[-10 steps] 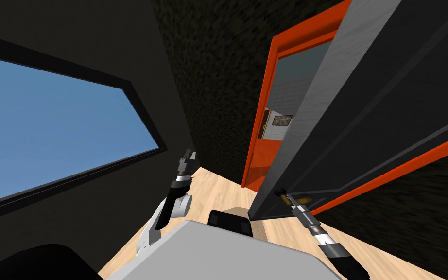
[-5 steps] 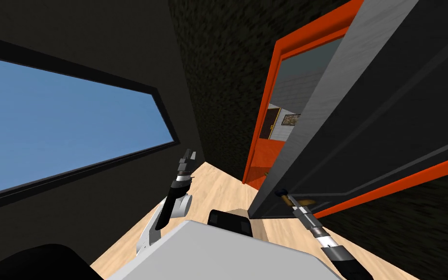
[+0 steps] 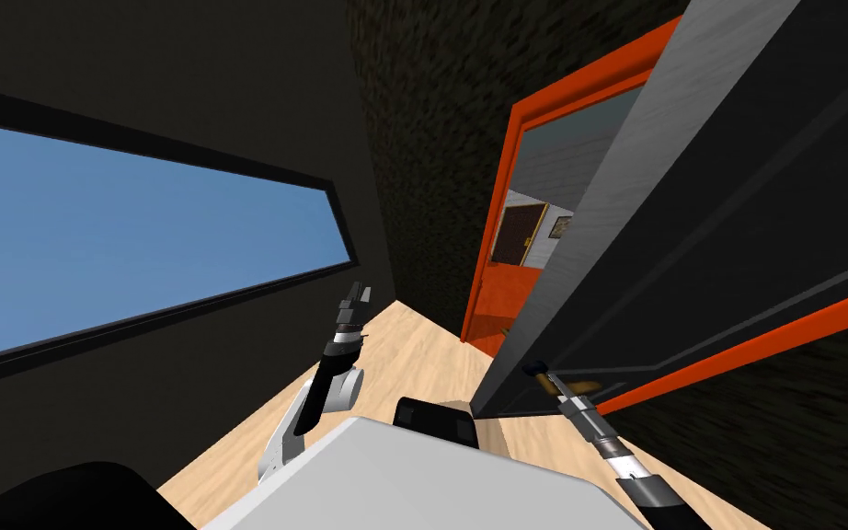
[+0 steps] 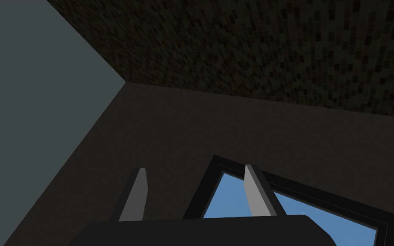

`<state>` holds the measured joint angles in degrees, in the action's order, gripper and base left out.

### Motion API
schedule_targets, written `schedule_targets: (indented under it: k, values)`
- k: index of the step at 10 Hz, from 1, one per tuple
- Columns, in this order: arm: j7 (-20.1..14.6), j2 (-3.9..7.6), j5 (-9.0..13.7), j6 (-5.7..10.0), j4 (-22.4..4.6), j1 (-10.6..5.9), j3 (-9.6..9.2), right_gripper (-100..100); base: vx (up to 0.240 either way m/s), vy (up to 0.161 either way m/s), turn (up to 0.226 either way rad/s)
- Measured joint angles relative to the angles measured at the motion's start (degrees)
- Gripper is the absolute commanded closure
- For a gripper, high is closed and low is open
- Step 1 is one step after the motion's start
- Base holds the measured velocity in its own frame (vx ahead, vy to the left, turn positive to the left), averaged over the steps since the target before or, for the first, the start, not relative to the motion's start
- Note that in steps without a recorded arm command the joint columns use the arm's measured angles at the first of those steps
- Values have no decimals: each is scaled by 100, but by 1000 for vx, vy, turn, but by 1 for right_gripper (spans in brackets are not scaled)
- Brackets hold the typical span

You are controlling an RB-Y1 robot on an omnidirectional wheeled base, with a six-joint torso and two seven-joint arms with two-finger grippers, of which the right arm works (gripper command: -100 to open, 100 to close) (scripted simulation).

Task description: Pull the door open

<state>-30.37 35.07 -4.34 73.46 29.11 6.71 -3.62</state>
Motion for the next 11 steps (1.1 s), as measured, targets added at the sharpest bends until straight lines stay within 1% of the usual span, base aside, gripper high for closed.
schedule_targets:
  k: [2, 3, 5, 6, 7, 8, 9, 10, 11]
  values:
    - [-1, -3, -4, 35, -36, -17, -4, 100, -122, -54, 78]
    - [34, -44, 27, 3, -103, -94, -33, 100, -232, -87, 171]
    - [112, -89, 111, -159, -100, -266, -68, 100, -235, -72, 116]
    - [156, -109, 158, -308, 38, -276, -80, 100, -233, -118, 172]
    - [224, -162, 213, -417, 25, -367, -114, 100, -248, -121, 171]
    - [294, -205, 275, -625, 212, -374, -137, 100, -152, -67, 60]
    - [334, -237, 292, -693, 188, -439, -163, 100, -44, -11, -26]
    - [343, -251, 289, -651, 63, -502, -181, 100, -102, -53, 115]
    - [387, -289, 331, -668, -55, -616, -209, 100, -164, -91, 142]
